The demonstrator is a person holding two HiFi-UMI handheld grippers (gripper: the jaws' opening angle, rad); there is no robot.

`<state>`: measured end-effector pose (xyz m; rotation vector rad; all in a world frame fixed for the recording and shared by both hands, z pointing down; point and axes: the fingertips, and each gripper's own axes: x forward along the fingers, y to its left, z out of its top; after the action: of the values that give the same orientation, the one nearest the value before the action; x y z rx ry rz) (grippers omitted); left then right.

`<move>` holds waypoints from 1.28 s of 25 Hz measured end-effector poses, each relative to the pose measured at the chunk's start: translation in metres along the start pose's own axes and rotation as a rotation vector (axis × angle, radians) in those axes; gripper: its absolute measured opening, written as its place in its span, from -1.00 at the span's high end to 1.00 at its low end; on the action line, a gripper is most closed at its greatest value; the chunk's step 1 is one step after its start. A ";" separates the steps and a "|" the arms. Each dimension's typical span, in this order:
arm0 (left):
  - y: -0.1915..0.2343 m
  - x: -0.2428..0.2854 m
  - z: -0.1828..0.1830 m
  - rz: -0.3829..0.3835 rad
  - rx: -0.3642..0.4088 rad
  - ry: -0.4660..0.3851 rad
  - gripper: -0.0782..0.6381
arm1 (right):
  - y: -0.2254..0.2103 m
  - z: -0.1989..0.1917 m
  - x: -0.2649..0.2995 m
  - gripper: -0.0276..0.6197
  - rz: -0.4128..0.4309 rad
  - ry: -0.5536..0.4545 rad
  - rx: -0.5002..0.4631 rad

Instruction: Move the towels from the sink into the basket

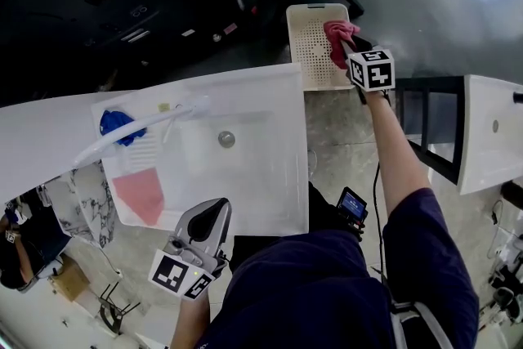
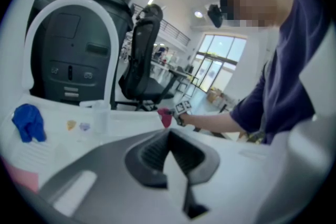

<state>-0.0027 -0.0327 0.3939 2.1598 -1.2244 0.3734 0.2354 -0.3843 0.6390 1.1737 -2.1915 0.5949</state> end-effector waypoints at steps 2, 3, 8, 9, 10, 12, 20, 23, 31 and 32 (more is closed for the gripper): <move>0.002 0.000 -0.002 0.010 -0.006 0.003 0.77 | 0.000 -0.003 0.005 0.69 -0.003 0.012 -0.001; 0.003 0.000 -0.003 0.015 -0.008 0.004 0.77 | -0.001 -0.005 0.007 0.68 -0.005 0.018 -0.003; 0.006 -0.001 -0.006 0.026 -0.019 0.008 0.77 | 0.000 -0.010 0.017 0.62 -0.006 0.044 0.004; 0.006 -0.001 -0.007 0.027 -0.021 0.009 0.77 | 0.000 -0.011 0.019 0.58 -0.007 0.050 0.007; 0.006 0.000 -0.008 0.026 -0.022 0.010 0.77 | 0.000 -0.012 0.021 0.53 -0.010 0.054 0.008; 0.005 0.000 -0.009 0.024 -0.025 0.008 0.77 | -0.001 -0.013 0.022 0.47 -0.017 0.058 0.007; 0.005 0.000 -0.012 0.011 -0.027 0.008 0.77 | -0.007 -0.012 0.012 0.46 -0.048 0.044 0.024; 0.004 -0.001 -0.010 0.002 -0.019 0.003 0.77 | -0.004 -0.013 0.001 0.48 -0.042 0.031 0.045; -0.007 -0.002 -0.006 -0.036 0.011 -0.015 0.77 | 0.017 -0.015 -0.048 0.64 0.012 -0.036 0.097; -0.009 -0.003 -0.006 -0.040 0.013 -0.017 0.77 | 0.020 -0.013 -0.056 0.66 0.020 -0.049 0.101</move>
<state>0.0033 -0.0235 0.3940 2.1997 -1.1888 0.3474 0.2473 -0.3326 0.6087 1.2310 -2.2399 0.6992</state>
